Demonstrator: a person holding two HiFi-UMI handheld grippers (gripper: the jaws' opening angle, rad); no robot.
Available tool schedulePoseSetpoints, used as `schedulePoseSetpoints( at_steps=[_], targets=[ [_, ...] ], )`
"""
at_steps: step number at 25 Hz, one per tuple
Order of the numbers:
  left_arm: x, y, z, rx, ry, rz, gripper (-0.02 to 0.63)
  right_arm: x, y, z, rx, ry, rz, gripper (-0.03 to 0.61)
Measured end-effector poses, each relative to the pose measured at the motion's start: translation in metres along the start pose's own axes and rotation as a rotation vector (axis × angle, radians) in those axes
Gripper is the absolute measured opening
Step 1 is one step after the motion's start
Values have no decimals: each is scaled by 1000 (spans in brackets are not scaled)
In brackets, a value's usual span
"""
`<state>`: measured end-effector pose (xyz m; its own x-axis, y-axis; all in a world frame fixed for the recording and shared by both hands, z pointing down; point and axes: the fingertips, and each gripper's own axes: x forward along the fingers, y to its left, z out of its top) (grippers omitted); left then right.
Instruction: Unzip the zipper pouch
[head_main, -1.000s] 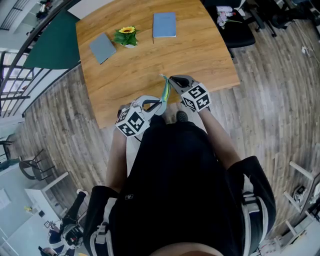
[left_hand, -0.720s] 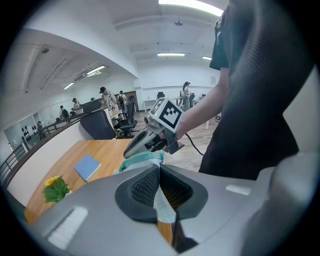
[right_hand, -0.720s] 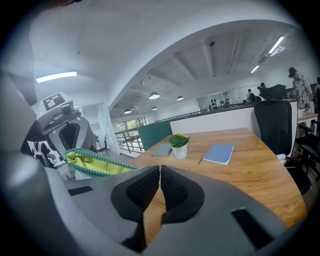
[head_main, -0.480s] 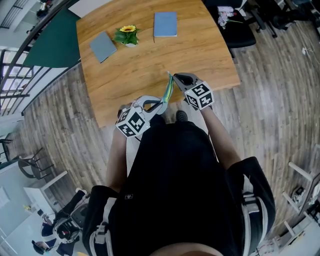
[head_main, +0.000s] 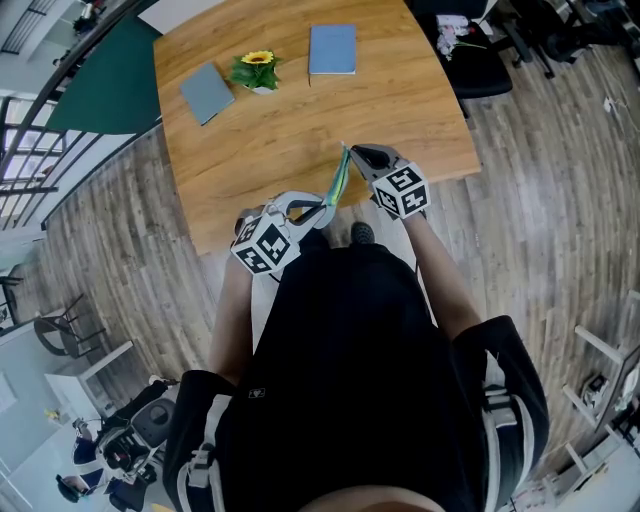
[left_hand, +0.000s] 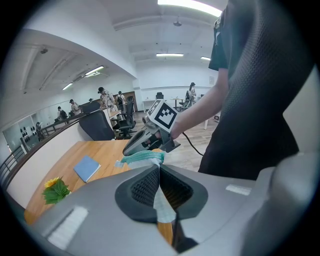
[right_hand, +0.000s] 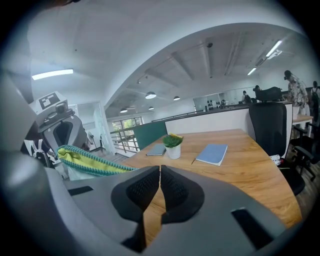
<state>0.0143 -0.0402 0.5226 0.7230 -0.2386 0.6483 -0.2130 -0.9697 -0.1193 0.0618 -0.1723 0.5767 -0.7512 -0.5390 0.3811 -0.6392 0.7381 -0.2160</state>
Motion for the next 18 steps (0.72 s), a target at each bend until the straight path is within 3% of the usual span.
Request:
schedulePoseSetpoints(
  at_steps=[18],
  targets=[
    [-9,9,0,2,-11,-12,5,3,-12,3,18,-11,-32,14]
  ],
)
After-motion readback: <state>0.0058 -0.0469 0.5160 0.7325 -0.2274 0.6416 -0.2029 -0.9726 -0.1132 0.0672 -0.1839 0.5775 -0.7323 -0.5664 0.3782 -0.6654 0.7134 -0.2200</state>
